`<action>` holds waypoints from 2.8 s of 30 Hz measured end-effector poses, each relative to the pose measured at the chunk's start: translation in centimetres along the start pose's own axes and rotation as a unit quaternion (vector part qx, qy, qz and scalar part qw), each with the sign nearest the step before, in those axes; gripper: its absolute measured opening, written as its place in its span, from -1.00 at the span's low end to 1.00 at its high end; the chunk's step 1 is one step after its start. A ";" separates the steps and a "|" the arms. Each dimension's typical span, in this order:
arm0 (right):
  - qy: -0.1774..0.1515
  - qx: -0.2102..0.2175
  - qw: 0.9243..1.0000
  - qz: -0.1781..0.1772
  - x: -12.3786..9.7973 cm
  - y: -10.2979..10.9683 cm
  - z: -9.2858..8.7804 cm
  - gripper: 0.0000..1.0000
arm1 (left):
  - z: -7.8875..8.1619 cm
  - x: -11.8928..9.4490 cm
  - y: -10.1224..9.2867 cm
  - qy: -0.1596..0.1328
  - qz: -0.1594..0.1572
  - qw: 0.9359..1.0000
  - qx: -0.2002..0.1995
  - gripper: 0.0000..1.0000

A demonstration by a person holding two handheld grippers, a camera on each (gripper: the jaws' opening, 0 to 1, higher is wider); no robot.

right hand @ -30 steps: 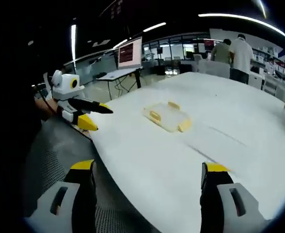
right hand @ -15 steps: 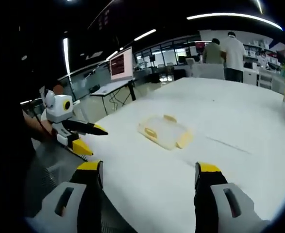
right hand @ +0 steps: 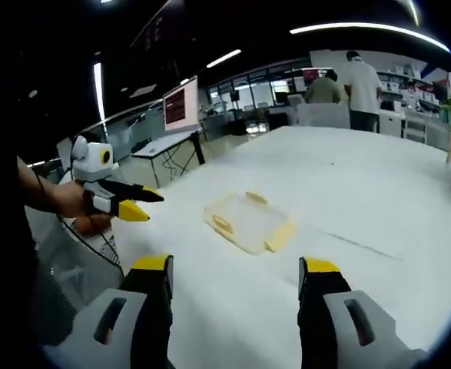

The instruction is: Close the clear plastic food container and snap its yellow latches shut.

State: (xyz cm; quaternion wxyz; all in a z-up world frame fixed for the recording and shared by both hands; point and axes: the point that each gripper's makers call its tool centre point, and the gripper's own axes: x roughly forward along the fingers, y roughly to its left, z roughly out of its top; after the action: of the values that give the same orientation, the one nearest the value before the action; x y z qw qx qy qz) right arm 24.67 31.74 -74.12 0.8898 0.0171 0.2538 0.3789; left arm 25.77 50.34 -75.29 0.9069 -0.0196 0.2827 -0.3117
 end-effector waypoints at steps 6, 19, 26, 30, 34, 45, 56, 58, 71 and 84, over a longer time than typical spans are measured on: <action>-0.005 -0.019 1.000 0.001 1.3 -0.7 0.7 0.27 | -0.5 0.8 0.2 0.022 -0.011 1.000 0.009 -0.06; 0.008 -0.089 0.995 0.032 3.1 -0.7 1.5 0.20 | 0.4 2.4 0.7 0.032 -0.034 0.998 0.048 -0.04; 0.040 -0.117 0.991 0.057 3.7 -0.9 0.9 0.20 | -0.4 3.2 1.2 0.064 -0.052 0.993 0.084 0.05; 0.052 -0.126 0.989 0.061 4.2 -1.2 0.8 0.15 | -0.5 3.7 1.4 0.073 -0.054 0.992 0.088 0.05; 0.059 -0.141 0.986 0.065 4.6 -1.4 1.1 0.13 | -0.1 4.0 1.7 0.074 -0.054 0.992 0.089 0.07; 0.114 -0.178 0.973 0.097 6.1 -1.3 0.5 0.04 | 0.0 5.2 3.4 0.099 -0.071 0.987 0.104 0.05; 0.148 -0.199 0.962 0.115 8.3 -2.8 0.5 0.03 | 0.7 6.9 5.4 0.130 -0.087 0.975 0.154 0.05; 0.152 -0.205 0.960 0.113 8.7 -3.2 0.6 0.01 | 0.7 7.3 5.9 0.140 -0.089 0.971 0.169 0.06; 0.195 -0.229 0.945 0.132 10.0 -3.4 -0.6 -0.09 | -0.2 9.4 8.2 0.217 -0.114 0.936 0.251 0.14; 0.251 -0.281 0.917 0.133 11.7 -5.5 -0.6 -0.23 | 0.1 10.4 8.7 0.258 -0.138 0.891 0.347 0.04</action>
State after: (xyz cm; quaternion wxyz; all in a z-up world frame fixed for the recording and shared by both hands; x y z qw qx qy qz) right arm 34.90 35.69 -81.01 0.7067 -0.2956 0.3472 0.5410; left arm 37.33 51.35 -82.27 0.6992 0.3387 0.3748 -0.5059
